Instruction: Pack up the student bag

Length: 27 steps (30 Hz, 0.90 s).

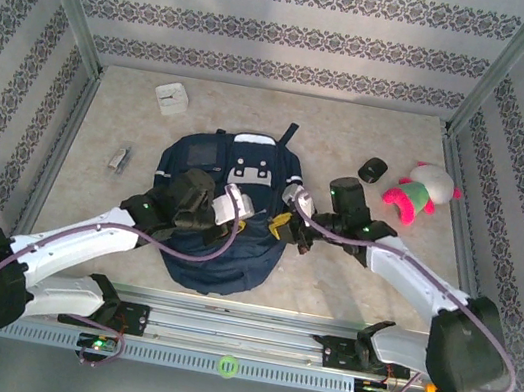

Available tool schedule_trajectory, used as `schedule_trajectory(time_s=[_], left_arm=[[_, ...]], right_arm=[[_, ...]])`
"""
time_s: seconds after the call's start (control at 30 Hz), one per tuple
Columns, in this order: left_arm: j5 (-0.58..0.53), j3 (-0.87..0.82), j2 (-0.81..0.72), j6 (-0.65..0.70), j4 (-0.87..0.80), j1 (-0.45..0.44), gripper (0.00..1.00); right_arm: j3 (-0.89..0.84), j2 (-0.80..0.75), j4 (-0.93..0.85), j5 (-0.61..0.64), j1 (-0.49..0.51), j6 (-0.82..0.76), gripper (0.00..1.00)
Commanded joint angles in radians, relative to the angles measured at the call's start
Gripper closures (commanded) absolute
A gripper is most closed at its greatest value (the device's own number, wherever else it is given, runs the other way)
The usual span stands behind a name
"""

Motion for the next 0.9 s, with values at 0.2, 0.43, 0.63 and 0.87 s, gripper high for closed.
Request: schedule_trajectory(time_s=[0.2,0.43,0.63,0.87], left_arm=[[-0.142,0.088,0.075,-0.137,0.133,-0.007,1.00],[-0.085,0.126,0.109,-0.184,0.110,-0.004,0.42],[-0.204,0.138,-0.007,-0.193,-0.172,0.098,0.14],[-0.358,0.077,-0.084,-0.744,-0.404,0.255,0.17]], right_arm=[[-0.032,-0.100,0.062,-0.008,0.150,0.191,1.00],[-0.066,-0.088,0.109,0.102,0.135,0.337,1.00],[-0.080,-0.088,0.086,0.141,0.112,0.361,1.00],[-0.103,-0.119,0.078,0.221,0.131,0.400,1.00]])
